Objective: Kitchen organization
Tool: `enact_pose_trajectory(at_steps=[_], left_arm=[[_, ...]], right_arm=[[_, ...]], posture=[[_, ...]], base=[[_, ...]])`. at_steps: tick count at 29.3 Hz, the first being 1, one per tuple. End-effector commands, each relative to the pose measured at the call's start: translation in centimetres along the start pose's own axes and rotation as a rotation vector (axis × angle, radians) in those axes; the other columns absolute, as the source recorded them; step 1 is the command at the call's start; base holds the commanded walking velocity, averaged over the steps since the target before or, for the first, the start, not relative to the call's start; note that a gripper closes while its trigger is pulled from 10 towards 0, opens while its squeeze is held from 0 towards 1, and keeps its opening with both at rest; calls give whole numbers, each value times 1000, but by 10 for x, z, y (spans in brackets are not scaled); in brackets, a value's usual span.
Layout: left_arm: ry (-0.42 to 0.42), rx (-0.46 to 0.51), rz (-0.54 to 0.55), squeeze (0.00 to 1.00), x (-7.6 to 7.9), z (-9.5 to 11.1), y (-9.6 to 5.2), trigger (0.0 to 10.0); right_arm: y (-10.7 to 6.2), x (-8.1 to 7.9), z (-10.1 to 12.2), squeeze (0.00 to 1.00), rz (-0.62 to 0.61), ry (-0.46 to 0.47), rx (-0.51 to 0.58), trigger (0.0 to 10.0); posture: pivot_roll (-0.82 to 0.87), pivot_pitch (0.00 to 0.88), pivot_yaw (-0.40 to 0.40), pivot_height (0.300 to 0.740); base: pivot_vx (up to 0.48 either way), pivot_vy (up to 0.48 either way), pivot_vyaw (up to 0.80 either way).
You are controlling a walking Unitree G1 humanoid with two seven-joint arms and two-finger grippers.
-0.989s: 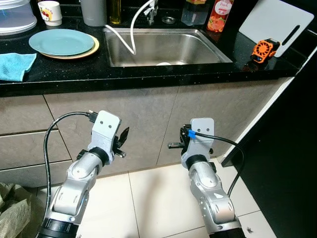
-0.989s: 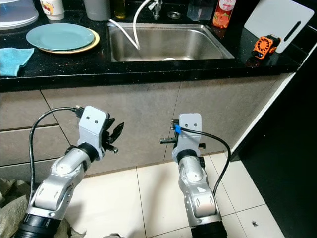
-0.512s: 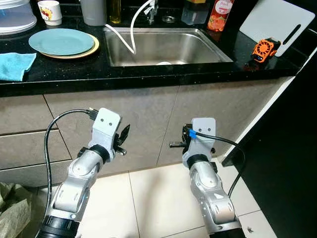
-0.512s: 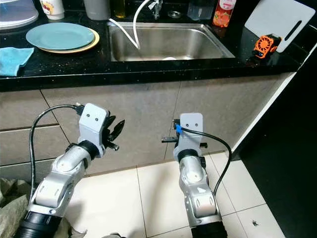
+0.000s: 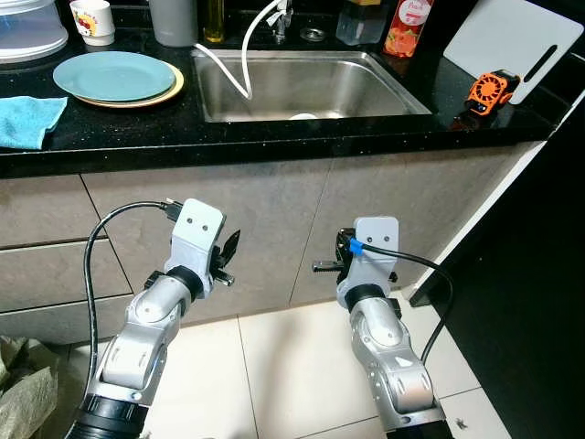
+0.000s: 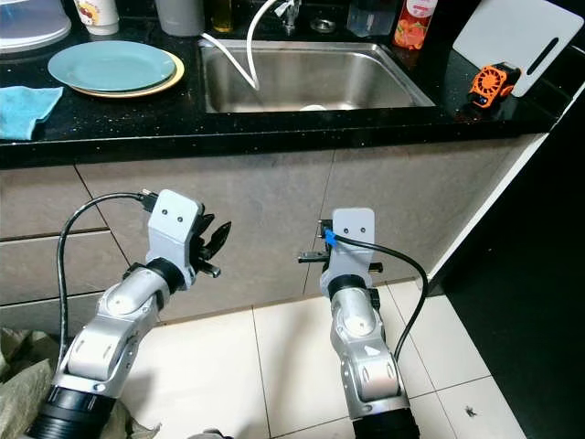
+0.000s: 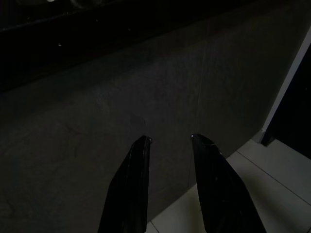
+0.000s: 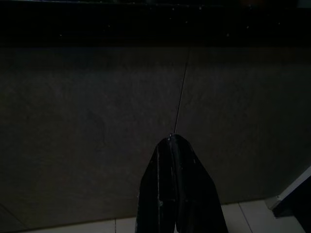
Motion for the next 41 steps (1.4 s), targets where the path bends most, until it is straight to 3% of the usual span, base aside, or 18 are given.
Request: enact_pose_trajectory(at_steps=[1,41], left_arm=[[-16,-18,-12,0,4,-5,2,10000],[-16,-25,-15,0,6,-7,1,10000]], right_arm=[[-1,-4,-4,0,5,27,-13,10000],[-1,-4,-8,0,10,38,-28,10000]], posture=[[245,93,-71,740],[235,90,-76,740]], base=[[0,0,0],[0,0,0]])
Point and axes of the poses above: a point about 5 cm out from each wrist's last joint towards the gripper, its own y axis pointing out of the wrist towards the gripper, its own z axis along the axis of the wrist's last joint, x = y × z, the point moved 6 cm from there along y, pointing out of the wrist towards the gripper, and after that the axes turned 8 degrees about -y, right-handed, at the moved point
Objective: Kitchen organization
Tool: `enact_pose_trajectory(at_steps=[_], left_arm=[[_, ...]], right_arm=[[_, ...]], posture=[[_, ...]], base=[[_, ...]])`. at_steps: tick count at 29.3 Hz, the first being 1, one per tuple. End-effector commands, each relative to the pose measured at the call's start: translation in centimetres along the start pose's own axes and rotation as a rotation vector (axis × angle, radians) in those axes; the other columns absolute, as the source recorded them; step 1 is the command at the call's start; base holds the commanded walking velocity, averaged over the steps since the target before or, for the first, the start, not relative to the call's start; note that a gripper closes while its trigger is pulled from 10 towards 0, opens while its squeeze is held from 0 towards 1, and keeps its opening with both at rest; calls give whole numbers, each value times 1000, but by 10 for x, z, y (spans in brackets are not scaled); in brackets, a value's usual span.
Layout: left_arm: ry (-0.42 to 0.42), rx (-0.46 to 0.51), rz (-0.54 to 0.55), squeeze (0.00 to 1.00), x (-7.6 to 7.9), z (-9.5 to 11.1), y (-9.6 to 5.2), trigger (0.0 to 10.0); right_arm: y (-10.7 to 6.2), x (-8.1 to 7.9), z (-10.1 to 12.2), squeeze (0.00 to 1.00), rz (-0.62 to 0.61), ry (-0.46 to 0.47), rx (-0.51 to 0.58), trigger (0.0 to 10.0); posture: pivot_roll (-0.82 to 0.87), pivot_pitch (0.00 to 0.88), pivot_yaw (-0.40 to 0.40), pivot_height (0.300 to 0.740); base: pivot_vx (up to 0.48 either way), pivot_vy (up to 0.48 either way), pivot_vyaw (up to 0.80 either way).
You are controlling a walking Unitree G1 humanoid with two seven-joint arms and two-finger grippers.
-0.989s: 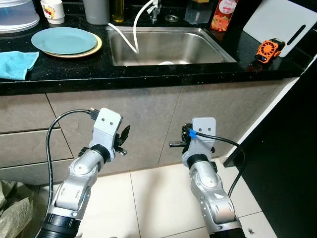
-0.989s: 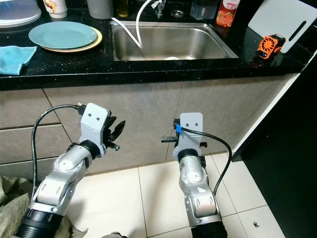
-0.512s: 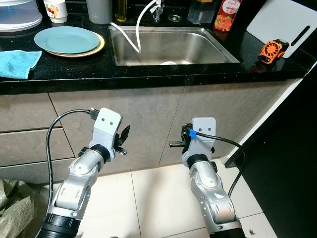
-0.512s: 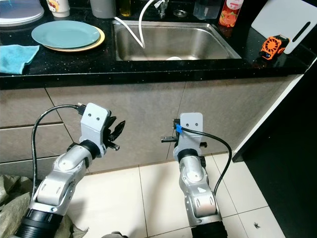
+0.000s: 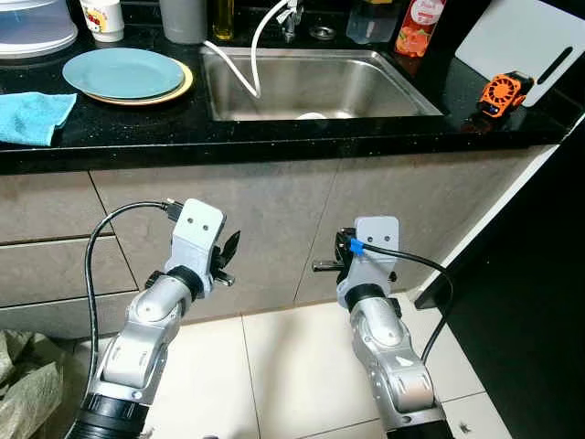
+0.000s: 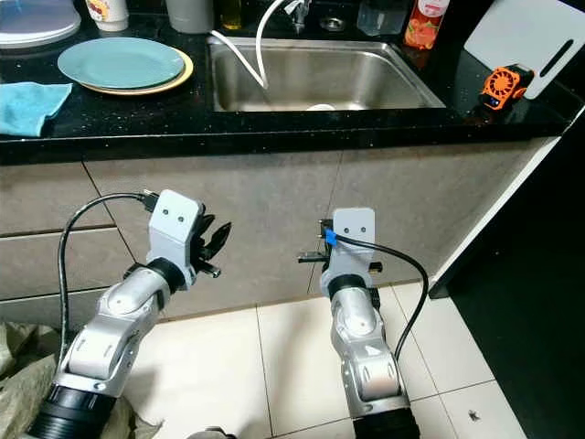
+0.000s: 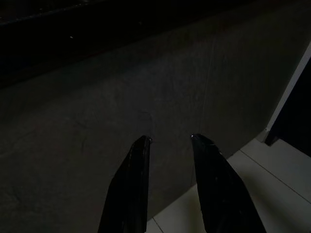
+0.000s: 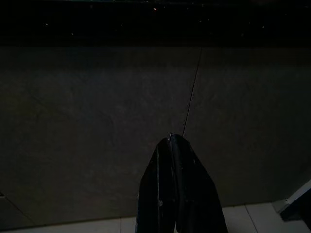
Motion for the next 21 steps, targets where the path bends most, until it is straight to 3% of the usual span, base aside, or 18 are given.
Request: enact_pose_trajectory(at_steps=[1,21], left_arm=[[-15,-22,-14,0,6,-6,1,10000],[-21,-26,-15,0,5,-9,1,10000]], right_arm=[[-2,-4,-8,0,3,28,-29,10000],[-1,-6,-10,0,11,25,-33,10000]], posture=[[229,89,-78,740],[215,64,-76,740]], base=[[0,0,0],[0,0,0]])
Point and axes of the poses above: a point about 5 cm out from each wrist's last joint towards the gripper, its own y axis pointing out of the wrist towards the gripper, its own z axis along the axis of the wrist's last joint, x = y × z, the point moved 6 cm from there along y, pointing out of the wrist towards the gripper, and after that the axes turned 8 degrees about -y, right-handed, at the moved point
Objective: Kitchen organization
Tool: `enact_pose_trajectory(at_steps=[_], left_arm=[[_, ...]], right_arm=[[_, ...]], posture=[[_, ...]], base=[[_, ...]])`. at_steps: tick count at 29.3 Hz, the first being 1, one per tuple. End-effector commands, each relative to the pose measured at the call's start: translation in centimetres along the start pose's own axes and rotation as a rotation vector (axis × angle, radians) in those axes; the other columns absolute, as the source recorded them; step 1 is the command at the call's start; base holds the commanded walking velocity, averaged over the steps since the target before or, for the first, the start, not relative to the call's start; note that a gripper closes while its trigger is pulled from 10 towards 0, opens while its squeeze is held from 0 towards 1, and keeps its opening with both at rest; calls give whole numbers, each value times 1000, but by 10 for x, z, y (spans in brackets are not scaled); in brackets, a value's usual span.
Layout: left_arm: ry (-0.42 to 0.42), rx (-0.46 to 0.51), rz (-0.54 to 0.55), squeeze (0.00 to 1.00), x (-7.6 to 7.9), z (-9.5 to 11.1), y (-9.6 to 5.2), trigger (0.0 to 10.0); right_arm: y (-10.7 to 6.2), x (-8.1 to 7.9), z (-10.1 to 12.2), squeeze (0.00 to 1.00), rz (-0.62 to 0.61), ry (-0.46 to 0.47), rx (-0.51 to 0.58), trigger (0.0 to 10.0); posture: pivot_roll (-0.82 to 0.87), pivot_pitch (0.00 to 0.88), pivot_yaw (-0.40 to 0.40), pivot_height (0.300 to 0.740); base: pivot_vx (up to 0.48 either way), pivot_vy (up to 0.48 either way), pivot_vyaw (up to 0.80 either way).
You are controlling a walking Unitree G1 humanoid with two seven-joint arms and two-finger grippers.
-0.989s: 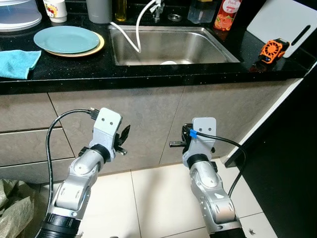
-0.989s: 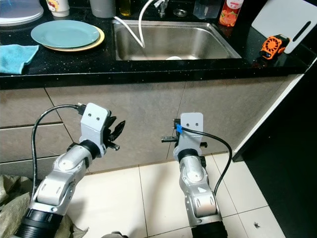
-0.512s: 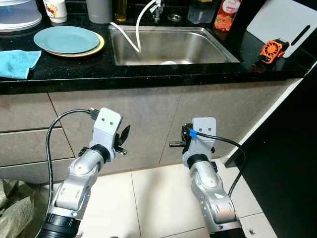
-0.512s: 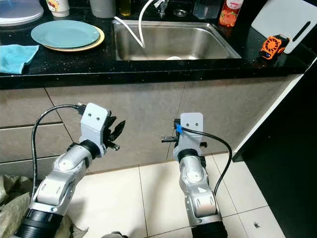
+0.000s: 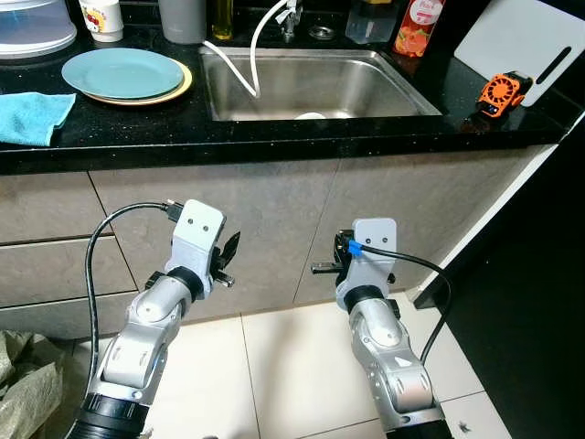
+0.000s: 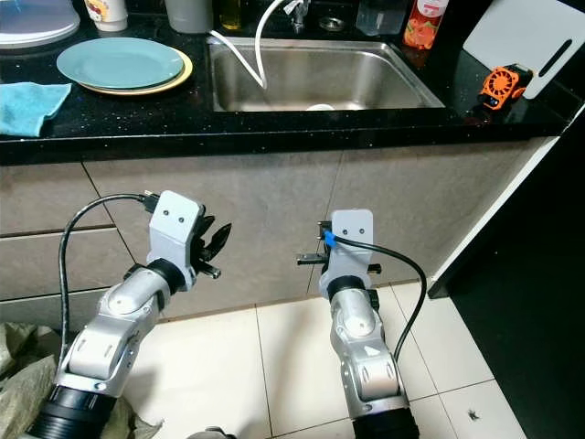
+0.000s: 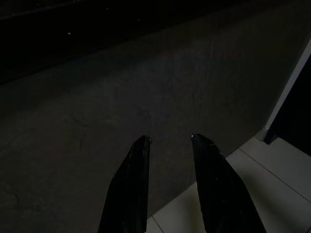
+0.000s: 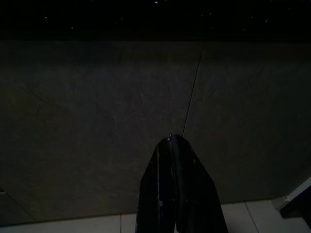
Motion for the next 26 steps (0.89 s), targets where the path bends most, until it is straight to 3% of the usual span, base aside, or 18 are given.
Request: enact_pose_trajectory(at_steps=[1,26], left_arm=[[-18,-17,-15,0,5,-6,1,10000],[-16,-16,-13,0,6,-4,4,10000]], right_arm=[[-1,-4,-6,0,3,29,-22,10000],[2,-2,-6,0,-4,26,-27,10000]], posture=[[212,66,-74,740],[211,83,-83,740]], base=[[0,0,0],[0,0,0]])
Point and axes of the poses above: a point about 5 cm out from each wrist's last joint towards the gripper, its own y axis pointing out of the wrist towards the gripper, its own z axis along the axis of the wrist's last joint, x = y × z, the point moved 6 cm from there along y, pointing out of the wrist towards the gripper, and after that the axes turned 8 degrees about -y, right-handed, at the moved point
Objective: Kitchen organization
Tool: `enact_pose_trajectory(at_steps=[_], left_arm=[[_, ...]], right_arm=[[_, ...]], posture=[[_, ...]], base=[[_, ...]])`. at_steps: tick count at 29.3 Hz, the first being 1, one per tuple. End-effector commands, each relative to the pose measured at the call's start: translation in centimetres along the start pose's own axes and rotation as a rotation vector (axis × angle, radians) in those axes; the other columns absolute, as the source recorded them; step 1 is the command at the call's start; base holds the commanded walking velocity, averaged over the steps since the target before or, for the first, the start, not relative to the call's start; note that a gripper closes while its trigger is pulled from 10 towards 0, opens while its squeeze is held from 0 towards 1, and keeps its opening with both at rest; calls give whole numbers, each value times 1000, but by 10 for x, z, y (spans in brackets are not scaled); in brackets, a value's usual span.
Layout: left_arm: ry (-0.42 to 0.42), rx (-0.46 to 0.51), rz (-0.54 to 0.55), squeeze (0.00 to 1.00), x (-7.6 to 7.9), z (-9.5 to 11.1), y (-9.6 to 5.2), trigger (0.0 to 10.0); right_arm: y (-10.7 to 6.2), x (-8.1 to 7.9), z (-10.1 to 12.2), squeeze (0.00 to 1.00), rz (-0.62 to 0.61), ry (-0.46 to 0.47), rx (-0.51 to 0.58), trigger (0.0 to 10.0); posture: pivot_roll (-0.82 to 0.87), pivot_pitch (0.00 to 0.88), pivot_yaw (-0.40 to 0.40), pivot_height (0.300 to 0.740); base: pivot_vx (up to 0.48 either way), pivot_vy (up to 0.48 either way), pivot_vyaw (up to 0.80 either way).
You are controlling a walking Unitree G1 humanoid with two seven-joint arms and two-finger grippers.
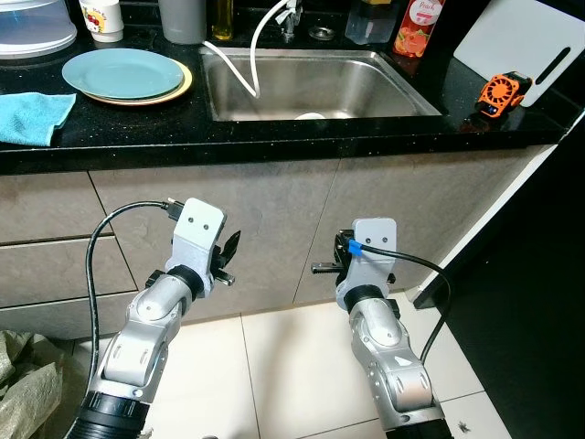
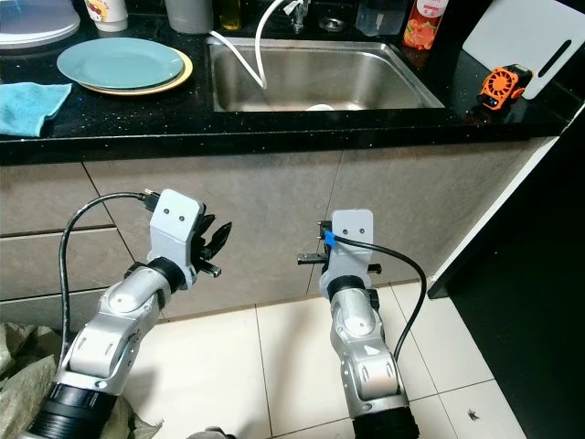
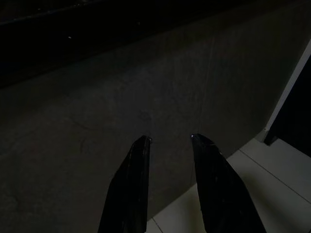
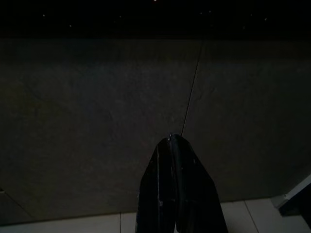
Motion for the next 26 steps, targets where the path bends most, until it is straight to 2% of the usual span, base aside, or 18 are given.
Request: enact_pose_trajectory(at_steps=[1,26], left_arm=[[-18,-21,-12,0,5,-6,3,10000],[-19,-21,-11,0,6,-6,3,10000]], right_arm=[[1,-2,-5,0,-1,27,-23,10000],[1,-2,-6,0,0,26,-24,10000]], posture=[[211,82,-84,740],[209,83,-84,740]], base=[[0,0,0],[0,0,0]])
Point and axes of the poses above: a point about 5 cm out from each wrist's last joint towards the gripper, its own y axis pointing out of the wrist towards the gripper, its own z axis along the axis of the wrist's last joint, x = y × z, the point moved 6 cm from there along y, pointing out of the wrist towards the gripper, and after that the axes turned 8 degrees about -y, right-handed, at the moved point
